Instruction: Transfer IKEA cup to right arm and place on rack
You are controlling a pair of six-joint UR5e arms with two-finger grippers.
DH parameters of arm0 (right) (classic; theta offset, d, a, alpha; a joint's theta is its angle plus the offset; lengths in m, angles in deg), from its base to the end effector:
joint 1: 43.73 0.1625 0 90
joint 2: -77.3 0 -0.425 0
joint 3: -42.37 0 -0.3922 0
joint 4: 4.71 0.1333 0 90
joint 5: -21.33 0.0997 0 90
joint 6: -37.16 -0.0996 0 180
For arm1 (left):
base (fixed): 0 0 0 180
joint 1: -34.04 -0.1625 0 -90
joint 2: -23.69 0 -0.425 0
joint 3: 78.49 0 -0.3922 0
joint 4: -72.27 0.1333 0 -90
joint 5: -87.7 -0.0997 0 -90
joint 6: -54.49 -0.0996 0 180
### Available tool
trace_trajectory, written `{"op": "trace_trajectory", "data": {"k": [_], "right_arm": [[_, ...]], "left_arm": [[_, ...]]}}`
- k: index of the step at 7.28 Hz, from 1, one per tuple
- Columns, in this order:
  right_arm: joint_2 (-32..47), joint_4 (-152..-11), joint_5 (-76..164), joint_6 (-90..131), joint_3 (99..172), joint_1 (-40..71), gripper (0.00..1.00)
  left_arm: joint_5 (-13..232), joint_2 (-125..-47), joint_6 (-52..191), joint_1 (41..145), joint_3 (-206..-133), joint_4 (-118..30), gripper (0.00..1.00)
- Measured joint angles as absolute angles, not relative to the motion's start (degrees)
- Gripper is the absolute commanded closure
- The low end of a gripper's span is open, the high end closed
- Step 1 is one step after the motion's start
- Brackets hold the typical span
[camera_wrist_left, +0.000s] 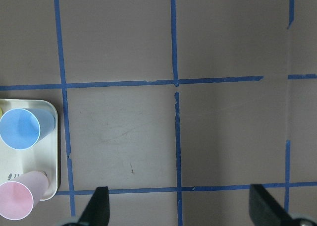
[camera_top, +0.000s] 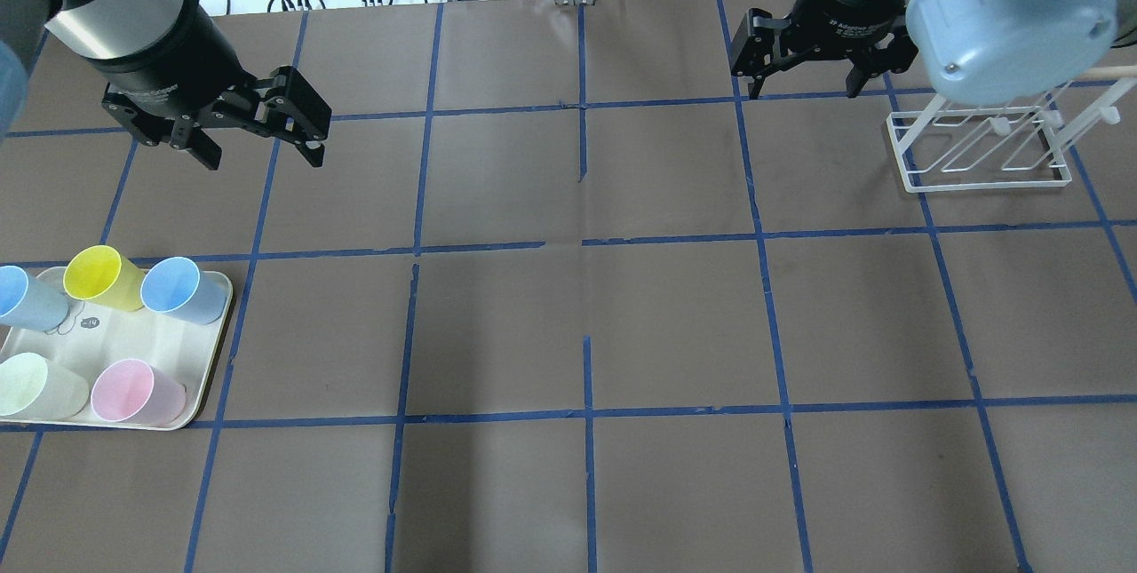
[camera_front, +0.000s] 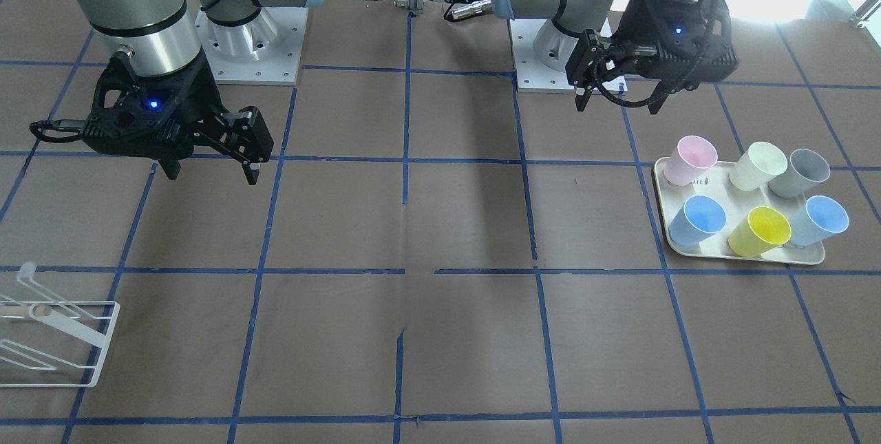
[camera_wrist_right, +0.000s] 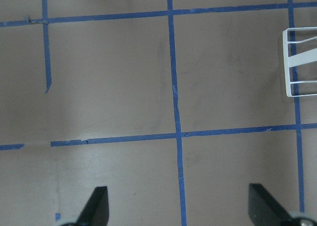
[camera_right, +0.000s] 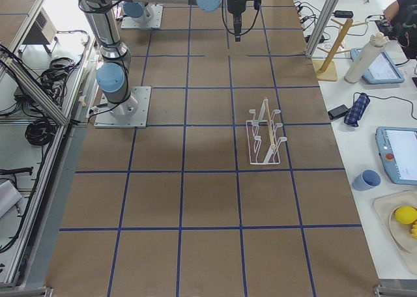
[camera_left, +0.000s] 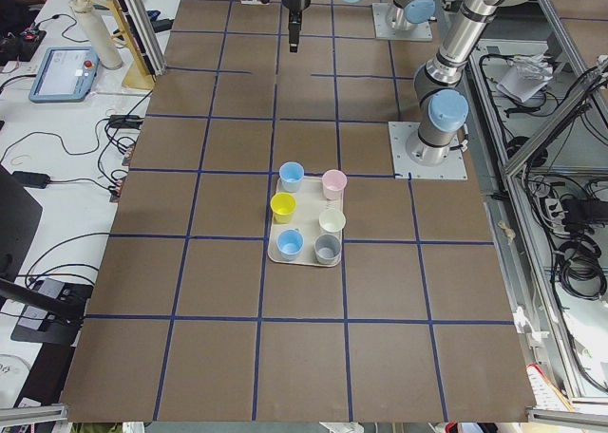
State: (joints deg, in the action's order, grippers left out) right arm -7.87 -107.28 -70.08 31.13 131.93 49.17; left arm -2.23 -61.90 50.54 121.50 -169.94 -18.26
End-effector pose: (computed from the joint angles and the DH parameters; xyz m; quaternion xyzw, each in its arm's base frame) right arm 0.1580 -0.5324 0.4716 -0.0281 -0.9970 0.0721 0.0067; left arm -0.1128 -0.4683 0.5112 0.0123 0.9997 -0.0212 0.0006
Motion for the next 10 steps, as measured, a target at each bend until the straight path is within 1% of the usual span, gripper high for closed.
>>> {"op": "trace_trajectory", "data": {"k": [4, 6, 7, 10], "right_arm": [[-7.9, -107.2, -70.1, 31.2, 131.9, 49.2, 0.00], [-7.9, -107.2, -70.1, 31.2, 131.9, 49.2, 0.00], [-7.9, -107.2, -70.1, 31.2, 131.9, 49.2, 0.00], [-7.9, -107.2, -70.1, 31.2, 131.9, 49.1, 0.00]], "left_arm": [[-2.2, -61.8, 47.5, 120.6, -171.1, -18.5, 0.00], [-2.2, -61.6, 37.8, 116.1, -173.7, -18.1, 0.00], [-2.2, -61.5, 31.8, 111.6, -174.2, -18.0, 0.00], [-1.8, -63.7, 10.6, 91.5, -175.2, -17.0, 0.00]]}}
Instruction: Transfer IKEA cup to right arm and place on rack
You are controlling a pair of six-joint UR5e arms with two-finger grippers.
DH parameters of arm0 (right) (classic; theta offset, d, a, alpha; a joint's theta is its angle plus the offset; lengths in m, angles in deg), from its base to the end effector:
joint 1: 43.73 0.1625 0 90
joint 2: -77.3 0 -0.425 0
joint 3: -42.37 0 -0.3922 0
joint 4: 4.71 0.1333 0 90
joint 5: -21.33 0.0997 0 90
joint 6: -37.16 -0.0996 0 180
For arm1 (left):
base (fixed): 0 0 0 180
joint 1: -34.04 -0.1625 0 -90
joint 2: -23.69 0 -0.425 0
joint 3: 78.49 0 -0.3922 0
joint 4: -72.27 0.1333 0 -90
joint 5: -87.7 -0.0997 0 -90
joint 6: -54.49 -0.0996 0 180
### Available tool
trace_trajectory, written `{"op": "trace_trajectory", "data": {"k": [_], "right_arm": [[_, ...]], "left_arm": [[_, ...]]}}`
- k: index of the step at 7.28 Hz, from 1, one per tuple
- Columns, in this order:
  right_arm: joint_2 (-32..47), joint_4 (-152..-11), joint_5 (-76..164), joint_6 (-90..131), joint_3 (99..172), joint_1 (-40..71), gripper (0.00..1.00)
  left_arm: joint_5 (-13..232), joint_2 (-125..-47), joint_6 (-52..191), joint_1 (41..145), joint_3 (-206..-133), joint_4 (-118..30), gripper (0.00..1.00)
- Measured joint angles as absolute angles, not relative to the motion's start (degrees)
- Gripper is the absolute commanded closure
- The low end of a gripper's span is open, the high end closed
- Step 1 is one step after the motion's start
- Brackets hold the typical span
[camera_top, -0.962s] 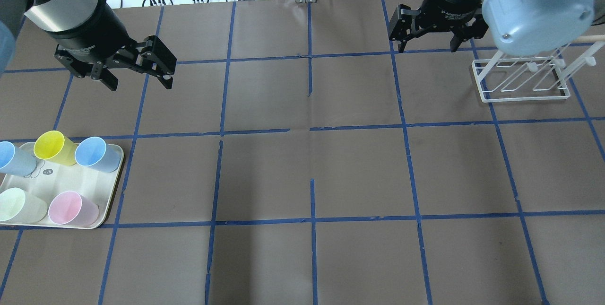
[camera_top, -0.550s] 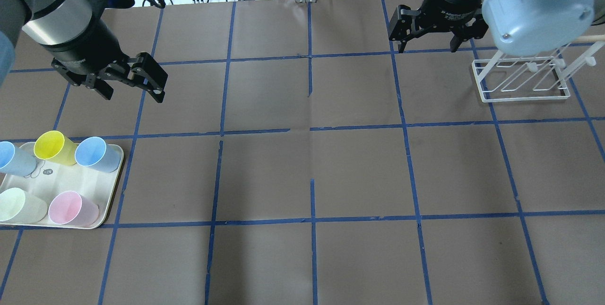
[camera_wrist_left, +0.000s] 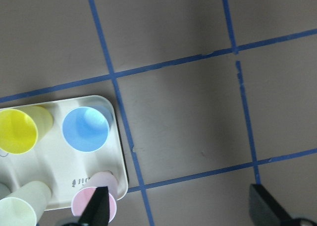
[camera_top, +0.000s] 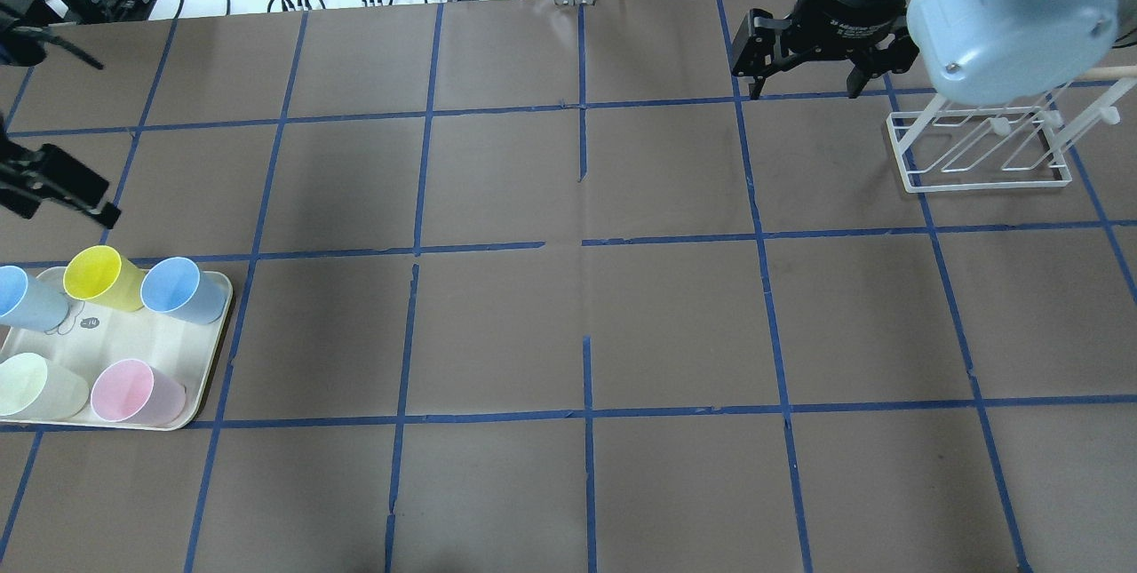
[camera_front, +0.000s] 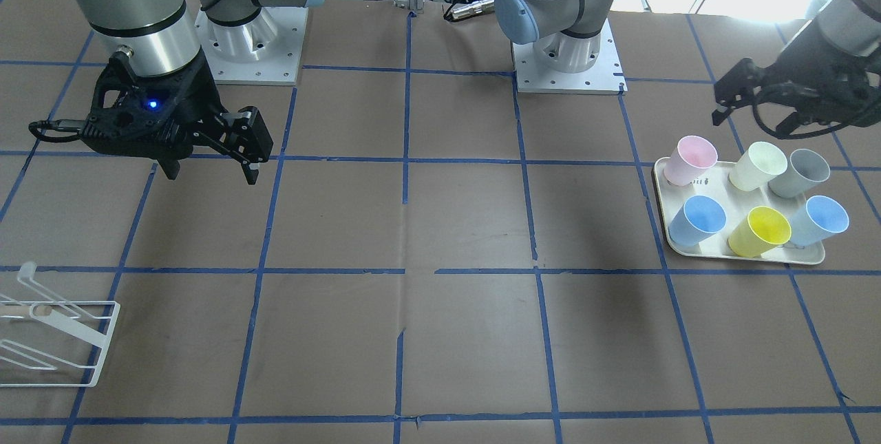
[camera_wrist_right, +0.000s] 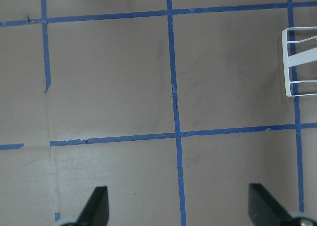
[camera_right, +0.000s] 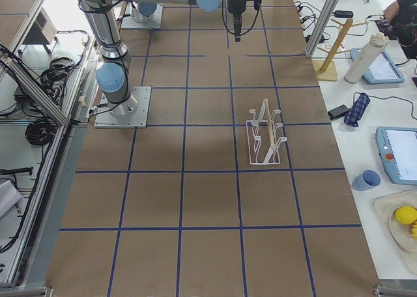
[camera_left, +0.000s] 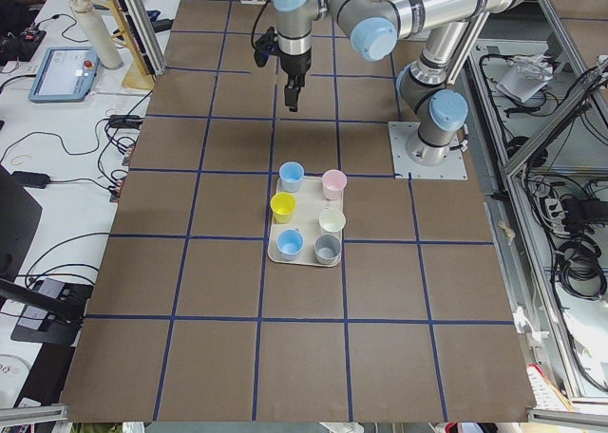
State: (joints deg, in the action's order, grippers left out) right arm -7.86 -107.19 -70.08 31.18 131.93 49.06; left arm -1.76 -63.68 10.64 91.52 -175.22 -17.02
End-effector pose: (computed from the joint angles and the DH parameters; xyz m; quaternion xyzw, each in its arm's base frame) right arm 0.1570 -0.5326 0.4713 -0.0286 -0.9970 0.0712 0.0069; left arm 0.1370 -0.4645 0.4537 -0.0985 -0.9947 -0.0203 0.0220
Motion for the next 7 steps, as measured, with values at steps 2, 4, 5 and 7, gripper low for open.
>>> {"op": "trace_trajectory", "data": {"k": [2, 4, 5, 7], "right_arm": [[-7.9, -107.2, -70.1, 31.2, 131.9, 49.0, 0.00], [-7.9, -107.2, -70.1, 31.2, 131.9, 49.0, 0.00], [-7.9, -107.2, -70.1, 31.2, 131.9, 49.1, 0.00], [-7.9, -107.2, -70.1, 31.2, 131.9, 49.2, 0.00]], "left_arm": [[-2.0, -68.9, -2.6, 82.6, -175.9, -9.0, 0.00], [-1.9, -76.1, -14.2, 75.2, -175.8, 1.0, 0.00], [-1.7, -79.8, -18.1, 72.7, -175.3, 5.5, 0.00], [-1.0, -86.2, -20.5, 70.0, -174.6, 11.6, 0.00]]}}
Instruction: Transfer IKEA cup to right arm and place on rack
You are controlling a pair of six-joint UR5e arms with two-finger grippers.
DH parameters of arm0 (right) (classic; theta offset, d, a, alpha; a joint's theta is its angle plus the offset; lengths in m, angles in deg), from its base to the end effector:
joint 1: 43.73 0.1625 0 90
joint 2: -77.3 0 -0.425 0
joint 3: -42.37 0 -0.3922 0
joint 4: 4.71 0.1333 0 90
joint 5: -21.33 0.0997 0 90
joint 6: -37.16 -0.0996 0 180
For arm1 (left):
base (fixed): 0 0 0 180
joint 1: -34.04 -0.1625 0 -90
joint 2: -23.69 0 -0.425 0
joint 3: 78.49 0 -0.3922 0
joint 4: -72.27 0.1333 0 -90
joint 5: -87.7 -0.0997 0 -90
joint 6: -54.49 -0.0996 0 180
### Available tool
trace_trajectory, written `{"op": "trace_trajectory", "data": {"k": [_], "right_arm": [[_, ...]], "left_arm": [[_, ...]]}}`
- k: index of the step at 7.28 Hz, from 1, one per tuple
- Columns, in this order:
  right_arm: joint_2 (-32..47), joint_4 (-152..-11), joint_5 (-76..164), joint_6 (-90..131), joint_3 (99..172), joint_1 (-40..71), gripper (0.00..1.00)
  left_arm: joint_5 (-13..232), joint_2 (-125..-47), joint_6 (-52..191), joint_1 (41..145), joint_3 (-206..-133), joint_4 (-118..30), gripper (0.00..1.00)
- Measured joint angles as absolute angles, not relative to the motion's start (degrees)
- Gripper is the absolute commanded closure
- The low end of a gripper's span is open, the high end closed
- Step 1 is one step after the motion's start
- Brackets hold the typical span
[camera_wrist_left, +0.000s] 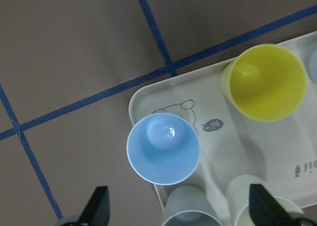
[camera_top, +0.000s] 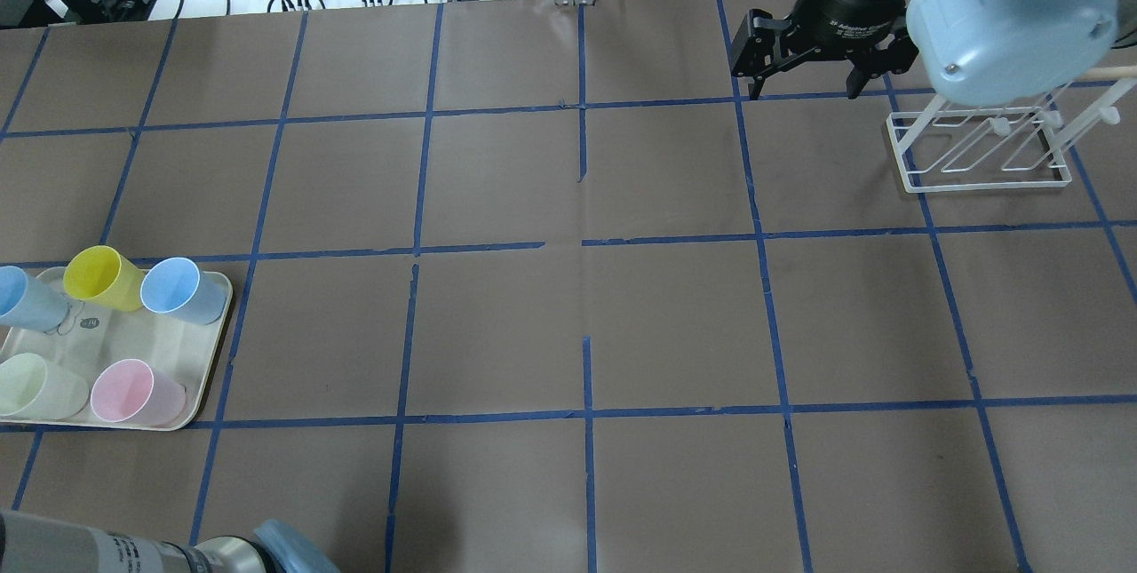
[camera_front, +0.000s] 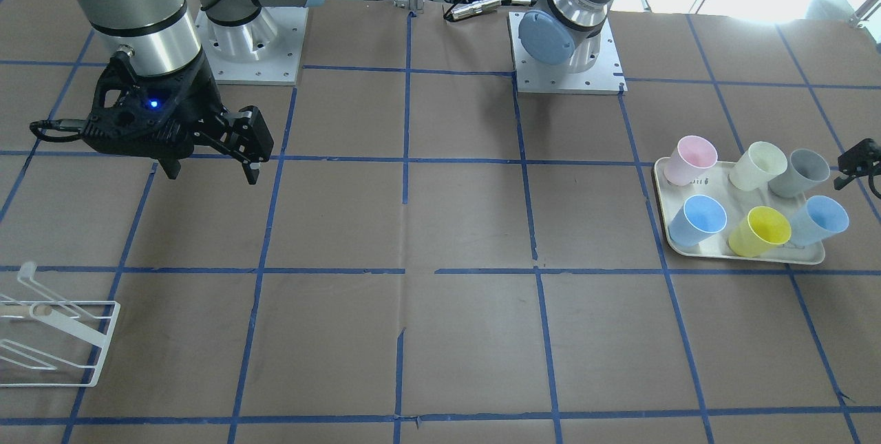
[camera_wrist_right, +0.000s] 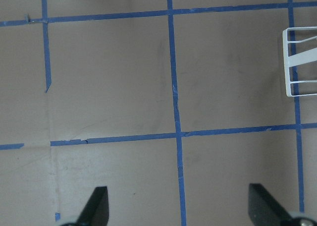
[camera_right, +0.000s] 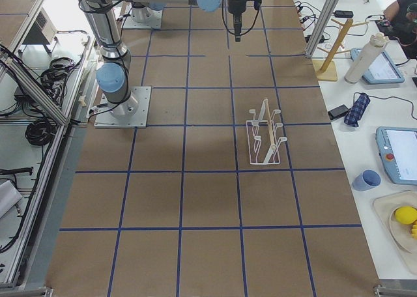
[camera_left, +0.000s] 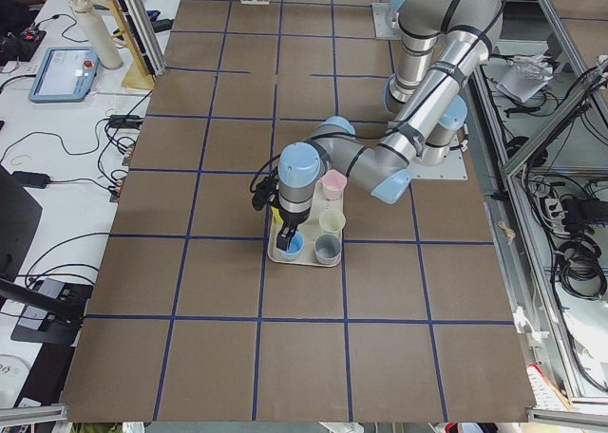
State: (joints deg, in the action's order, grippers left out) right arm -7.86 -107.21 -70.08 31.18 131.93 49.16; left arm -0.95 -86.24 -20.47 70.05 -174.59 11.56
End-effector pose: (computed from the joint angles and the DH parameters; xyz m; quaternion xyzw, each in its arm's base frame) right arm 0.1579 -0.5324 0.4714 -0.0278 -0.9970 0.0714 0.0068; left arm 0.4076 -0.4639 0.2962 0.1822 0.9828 -0.0229 0.0206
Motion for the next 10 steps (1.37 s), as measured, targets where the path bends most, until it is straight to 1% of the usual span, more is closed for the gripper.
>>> {"op": "trace_trajectory", "data": {"k": [4, 5, 6, 9, 10], "right_arm": [[-7.8, -107.2, -70.1, 31.2, 131.9, 49.1, 0.00], [-7.8, -107.2, -70.1, 31.2, 131.9, 49.1, 0.00], [-7.8, -107.2, -70.1, 31.2, 131.9, 49.0, 0.00], [-7.8, -107.3, -70.0, 31.5, 132.0, 48.9, 0.00], [-7.8, -107.3, -69.9, 31.8, 132.0, 48.8, 0.00]], "left_arm": [[-0.7, -91.7, -19.0, 70.3, -173.2, 13.7, 0.02], [-0.6, -93.1, -19.0, 70.2, -171.6, 13.8, 0.05], [-0.6, -94.2, -19.2, 70.1, -170.6, 13.5, 0.14], [-0.8, -95.1, -20.3, 69.6, -170.5, 13.3, 0.78], [-0.8, -95.2, -20.5, 69.5, -170.5, 13.1, 0.86]]}}
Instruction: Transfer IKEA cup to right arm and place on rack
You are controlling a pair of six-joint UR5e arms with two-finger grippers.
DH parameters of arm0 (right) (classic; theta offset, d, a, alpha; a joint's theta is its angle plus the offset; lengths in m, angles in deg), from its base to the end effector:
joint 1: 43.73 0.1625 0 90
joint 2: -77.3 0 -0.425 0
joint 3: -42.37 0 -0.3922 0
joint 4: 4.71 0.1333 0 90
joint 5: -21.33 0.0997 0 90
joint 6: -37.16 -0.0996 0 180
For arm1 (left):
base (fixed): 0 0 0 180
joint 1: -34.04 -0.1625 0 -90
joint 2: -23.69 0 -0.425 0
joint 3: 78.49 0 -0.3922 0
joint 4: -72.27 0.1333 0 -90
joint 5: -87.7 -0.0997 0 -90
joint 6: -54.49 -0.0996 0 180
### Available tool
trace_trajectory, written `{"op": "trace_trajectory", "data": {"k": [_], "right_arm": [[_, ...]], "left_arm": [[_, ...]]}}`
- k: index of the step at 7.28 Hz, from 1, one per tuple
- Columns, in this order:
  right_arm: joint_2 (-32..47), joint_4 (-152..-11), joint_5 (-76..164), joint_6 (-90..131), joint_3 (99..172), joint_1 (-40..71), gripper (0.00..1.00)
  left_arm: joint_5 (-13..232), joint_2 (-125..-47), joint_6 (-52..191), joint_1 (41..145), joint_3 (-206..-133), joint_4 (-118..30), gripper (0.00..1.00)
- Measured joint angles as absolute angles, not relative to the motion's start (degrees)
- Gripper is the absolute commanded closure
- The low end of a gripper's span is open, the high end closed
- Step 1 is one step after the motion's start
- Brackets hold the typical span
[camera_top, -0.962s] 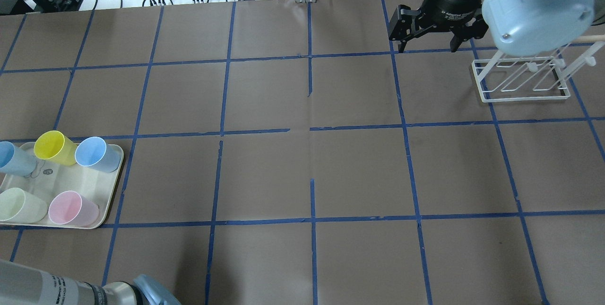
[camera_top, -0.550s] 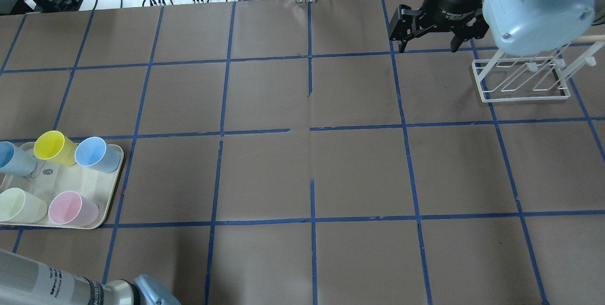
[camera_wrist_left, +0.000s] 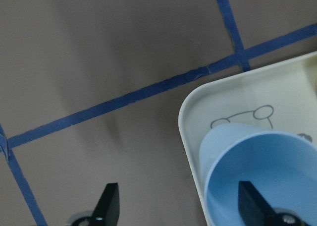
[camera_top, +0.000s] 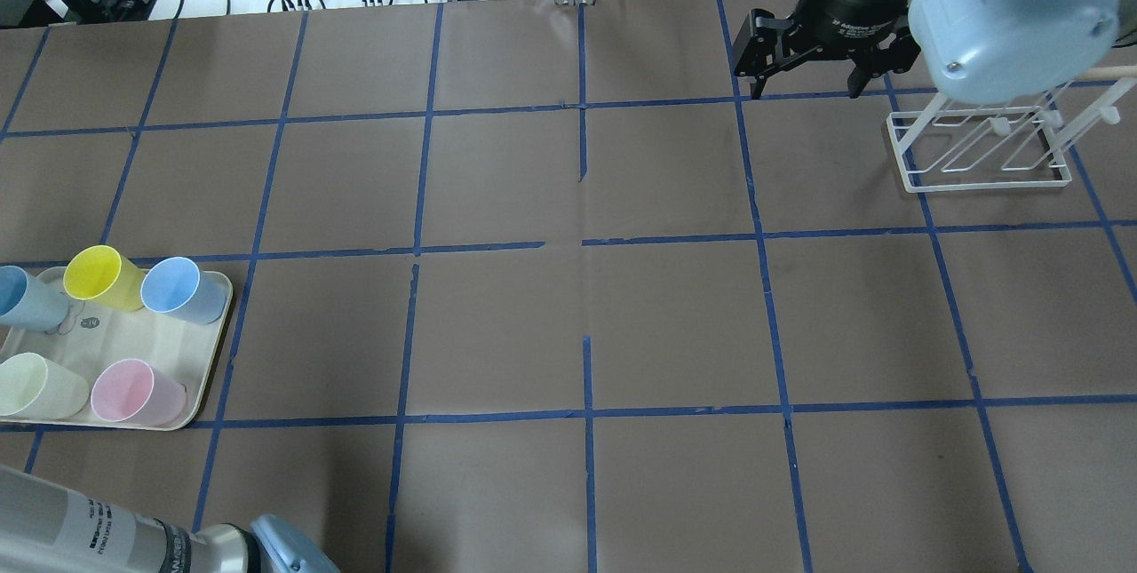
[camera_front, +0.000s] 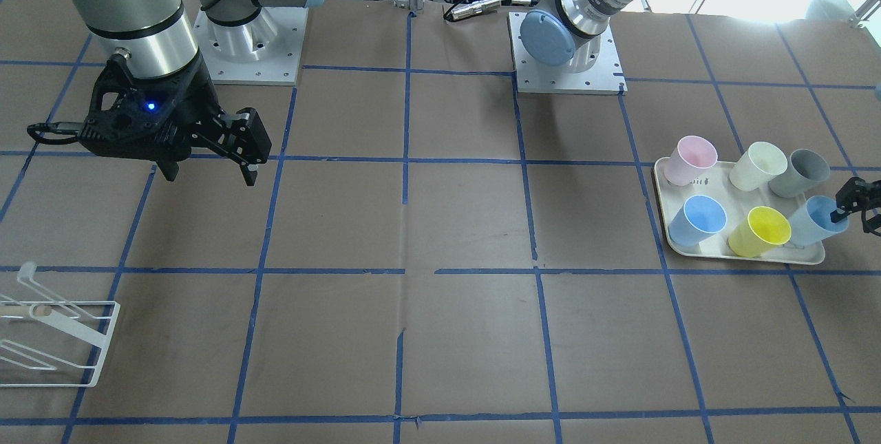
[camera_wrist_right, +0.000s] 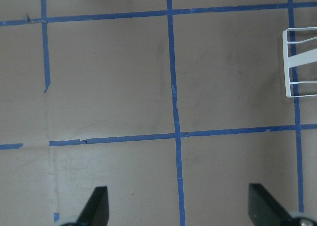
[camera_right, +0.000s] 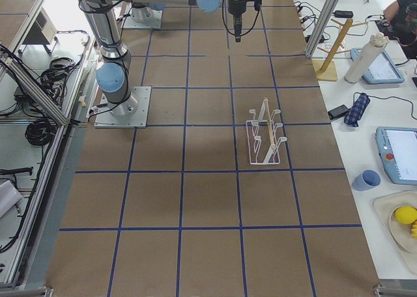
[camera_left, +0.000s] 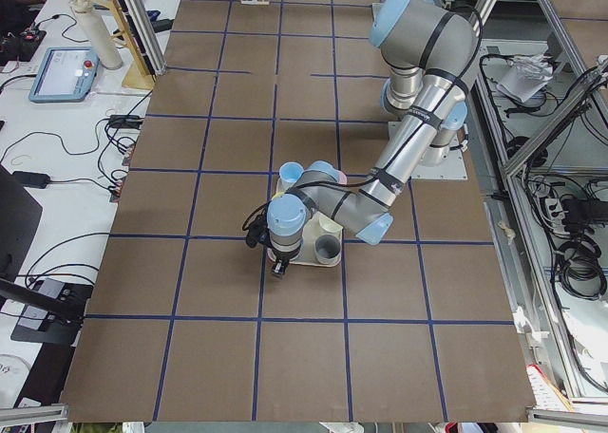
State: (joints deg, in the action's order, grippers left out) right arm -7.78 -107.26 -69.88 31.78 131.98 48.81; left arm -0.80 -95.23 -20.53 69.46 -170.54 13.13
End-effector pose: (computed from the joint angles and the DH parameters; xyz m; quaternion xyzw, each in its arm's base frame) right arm 0.1550 -0.5337 0.4703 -0.0255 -0.9972 0.0705 0.0057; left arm 0.4439 -0.4824 0.2329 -0.1774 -0.9841 0.0114 0.0064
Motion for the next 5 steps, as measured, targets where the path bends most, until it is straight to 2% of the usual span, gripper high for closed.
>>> {"op": "trace_trajectory", "data": {"k": [1, 2, 5], "right_arm": [[-7.8, -107.2, -69.8, 32.0, 132.0, 48.8, 0.00], [-7.8, -107.2, -69.8, 32.0, 132.0, 48.7, 0.00], [-8.2, -107.3, -70.1, 31.7, 131.8, 48.8, 0.00]], "left_arm": [[-0.8, -95.3, -20.6, 69.4, -170.5, 12.3, 0.97], [-0.7, -95.2, -20.6, 69.4, -170.5, 10.9, 1.00], [-0.2, -93.8, -20.2, 69.5, -168.2, 2.7, 1.00]]}}
